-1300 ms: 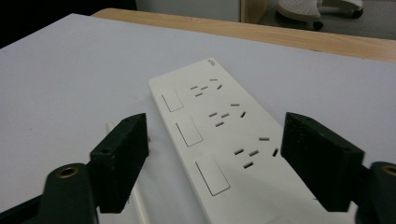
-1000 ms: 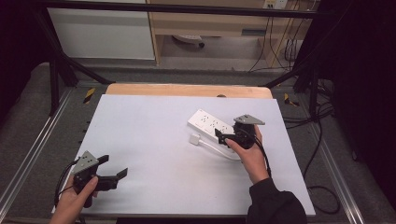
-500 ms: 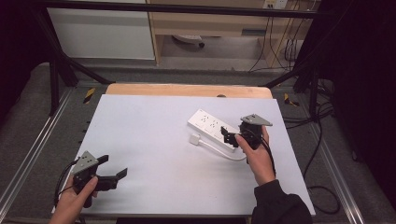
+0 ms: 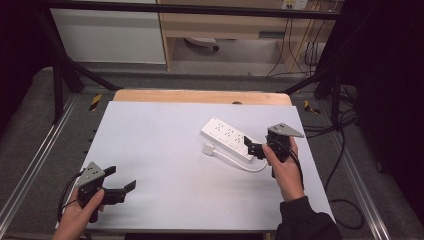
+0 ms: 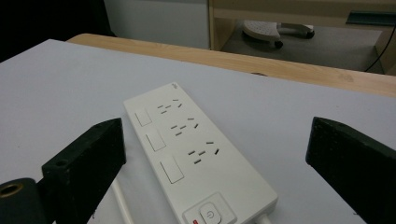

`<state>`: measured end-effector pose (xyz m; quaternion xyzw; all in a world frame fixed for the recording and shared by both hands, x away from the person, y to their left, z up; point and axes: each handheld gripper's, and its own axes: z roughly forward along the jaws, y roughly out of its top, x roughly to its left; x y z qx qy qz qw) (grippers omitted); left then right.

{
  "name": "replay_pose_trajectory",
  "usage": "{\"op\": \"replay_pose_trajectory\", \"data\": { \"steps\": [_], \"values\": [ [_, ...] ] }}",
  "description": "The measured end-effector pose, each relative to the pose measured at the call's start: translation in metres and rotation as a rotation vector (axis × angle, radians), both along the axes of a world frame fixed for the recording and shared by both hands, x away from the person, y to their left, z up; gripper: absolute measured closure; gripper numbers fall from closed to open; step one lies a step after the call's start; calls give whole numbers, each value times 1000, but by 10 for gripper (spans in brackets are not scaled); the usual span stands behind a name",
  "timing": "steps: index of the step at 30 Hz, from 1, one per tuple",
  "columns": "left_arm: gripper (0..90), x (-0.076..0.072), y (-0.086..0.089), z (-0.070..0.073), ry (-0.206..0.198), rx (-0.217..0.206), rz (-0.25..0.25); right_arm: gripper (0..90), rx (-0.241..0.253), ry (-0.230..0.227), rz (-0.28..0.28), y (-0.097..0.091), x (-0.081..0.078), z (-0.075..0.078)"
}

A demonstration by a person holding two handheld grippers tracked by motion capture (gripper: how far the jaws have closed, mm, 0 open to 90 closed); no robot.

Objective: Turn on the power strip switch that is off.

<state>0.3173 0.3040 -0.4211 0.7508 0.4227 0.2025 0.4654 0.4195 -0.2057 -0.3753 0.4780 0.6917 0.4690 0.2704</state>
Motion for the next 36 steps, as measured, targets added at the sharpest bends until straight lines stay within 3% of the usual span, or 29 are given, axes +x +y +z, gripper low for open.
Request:
{"op": "replay_pose_trajectory", "data": {
  "steps": [18, 36],
  "values": [
    [64, 0, 1, 0, -1, -4, 4, 49, 21, -48, -19, -26, -22, 13],
    [64, 0, 2, 0, -1, -7, 4, 46, 37, -64, -45, -54, -47, 10]
  ]
}}
